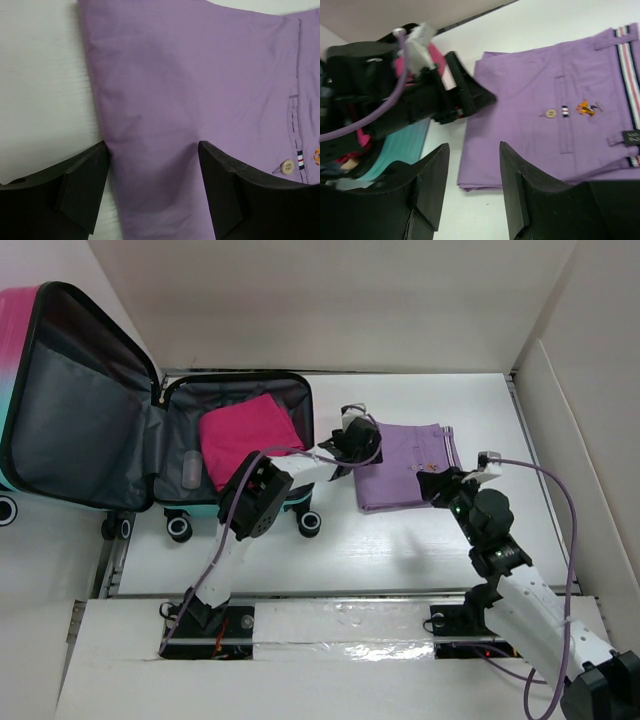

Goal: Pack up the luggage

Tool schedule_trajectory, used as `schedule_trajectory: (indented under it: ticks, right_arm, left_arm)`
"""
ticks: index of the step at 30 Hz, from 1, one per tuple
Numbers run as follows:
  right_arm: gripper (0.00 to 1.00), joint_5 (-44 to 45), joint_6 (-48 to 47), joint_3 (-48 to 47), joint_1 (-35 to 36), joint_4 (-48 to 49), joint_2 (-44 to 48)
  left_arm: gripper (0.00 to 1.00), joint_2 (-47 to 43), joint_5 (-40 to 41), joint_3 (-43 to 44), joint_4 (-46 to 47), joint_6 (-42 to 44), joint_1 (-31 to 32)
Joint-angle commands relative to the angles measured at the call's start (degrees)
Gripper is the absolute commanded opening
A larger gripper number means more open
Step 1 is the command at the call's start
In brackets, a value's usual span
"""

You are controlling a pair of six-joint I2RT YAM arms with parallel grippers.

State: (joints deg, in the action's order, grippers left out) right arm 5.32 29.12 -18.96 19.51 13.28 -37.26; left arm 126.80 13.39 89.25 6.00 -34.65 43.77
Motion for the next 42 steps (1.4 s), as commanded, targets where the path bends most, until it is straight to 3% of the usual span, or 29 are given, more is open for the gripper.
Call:
schedule_trajectory:
  ticks: [1, 4, 6, 8, 12, 18, 25, 27, 30, 31, 35, 37, 42]
  right_arm:
    - [0.51, 2.23, -1.53, -3.63, 2.72, 2.54, 1.22]
    - [0.51, 5.74, -2.14, -3.80, 5.01, 2.54, 2.36]
    - [0.51, 7.77, -2.49, -4.32, 5.54, 2.11, 2.80]
    - [0.51, 9.26, -4.06, -5.38, 5.54, -0.25, 3.41]
    - [0.52, 13.21, -6.80, -7.05, 5.54, -1.15, 5.26]
    - [0.52, 22.18, -10.31, -6.53, 4.49, -2.19, 3.07]
    - [0.55, 17.53, -11.63, -4.95, 3.43, -3.34, 4.73]
    - [0.55, 16.66, -11.46, -4.68, 3.43, -3.35, 4.39]
    - [0.55, 15.34, -11.63, -5.38, 2.90, -3.96, 3.60]
    - [0.55, 15.07, -11.63, -5.65, 2.90, -3.96, 3.42]
    - [0.56, 14.02, -11.63, -5.47, 2.90, -3.88, 3.86]
    - [0.56, 13.31, -11.81, -5.56, 2.90, -3.79, 3.86]
    - [0.56, 12.43, -12.16, -6.00, 2.38, -4.22, 3.68]
  left_arm:
    - [0.67, 2.65, -3.10, 3.11, -2.84, 0.55, 1.49]
    - [0.51, 3.45, -3.80, 3.30, -0.39, 0.55, 2.20]
    - [0.21, 2.66, -6.25, 1.90, 1.90, 0.73, 2.20]
    - [0.00, 0.74, -6.71, 1.37, 3.57, 1.51, 2.20]
    - [0.00, -4.45, -8.28, 0.39, 5.95, 3.98, 1.41]
    - [0.00, -13.76, -13.03, 4.70, 0.86, 6.17, -4.47]
    - [0.00, -28.35, -11.46, 2.86, -7.83, 11.44, -15.19]
    - [0.00, -31.78, -12.06, -0.81, -8.63, 12.59, -19.49]
    - [0.00, -35.04, -15.82, -7.74, -8.90, 13.64, -32.20]
    - [0.00, -35.05, -16.46, -9.43, -8.90, 13.65, -32.25]
    - [0.00, -35.22, -17.86, -16.11, -8.82, 15.06, -44.52]
    - [0.00, -35.66, -18.40, -19.98, -7.41, 15.75, -47.01]
    - [0.00, -35.93, -10.00, -25.09, -7.31, 18.22, -49.31]
